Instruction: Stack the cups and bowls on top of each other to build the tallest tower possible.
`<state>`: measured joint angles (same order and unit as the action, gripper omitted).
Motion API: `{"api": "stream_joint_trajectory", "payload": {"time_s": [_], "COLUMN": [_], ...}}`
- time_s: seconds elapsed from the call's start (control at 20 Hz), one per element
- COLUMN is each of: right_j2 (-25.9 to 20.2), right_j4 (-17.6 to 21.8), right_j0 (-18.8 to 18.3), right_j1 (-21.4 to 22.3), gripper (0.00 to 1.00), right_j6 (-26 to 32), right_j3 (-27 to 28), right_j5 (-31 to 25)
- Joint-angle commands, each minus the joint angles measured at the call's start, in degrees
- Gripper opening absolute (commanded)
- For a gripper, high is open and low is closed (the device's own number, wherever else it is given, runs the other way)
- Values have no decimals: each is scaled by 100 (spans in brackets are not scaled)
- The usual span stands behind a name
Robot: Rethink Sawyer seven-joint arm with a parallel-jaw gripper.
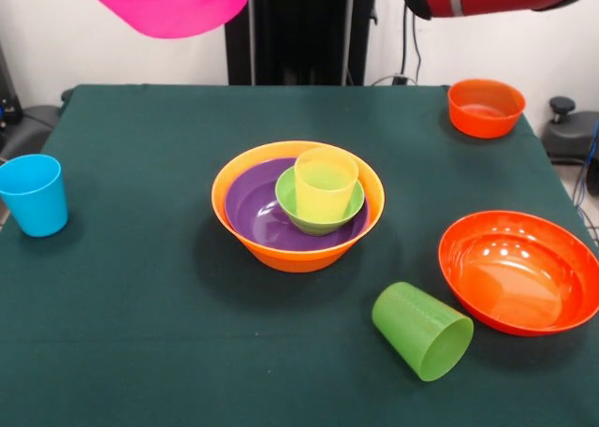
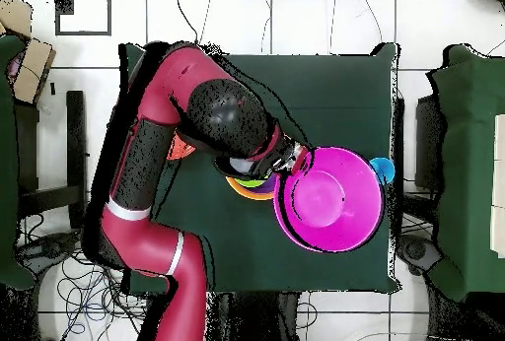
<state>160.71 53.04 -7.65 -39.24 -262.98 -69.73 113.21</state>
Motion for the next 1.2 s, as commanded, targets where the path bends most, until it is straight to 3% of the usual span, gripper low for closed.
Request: {"api": "stream_joint_trajectory", "payload": {"time_s": [0.05,0.4,0.5,0.55,0.85,1.2], "right_j2": [7,-2061,-2221,-2033,-2718,-3038], "right_j4": [-225,-648,-1005,-1241,-1790,-1290], "right_j0": [133,1136,1244,1218,1351,1346], "right_j1": [67,787,1165,1314,2051,2245], "gripper": [0,0,0,0,0,0], "right_j6": [-1761,-1426,-1112,-955,-722,-338], "right_j3": [643,1784,2470,2749,3085,2798], "right_j5": [12,-2098,-2455,-2537,-2302,-2179]}}
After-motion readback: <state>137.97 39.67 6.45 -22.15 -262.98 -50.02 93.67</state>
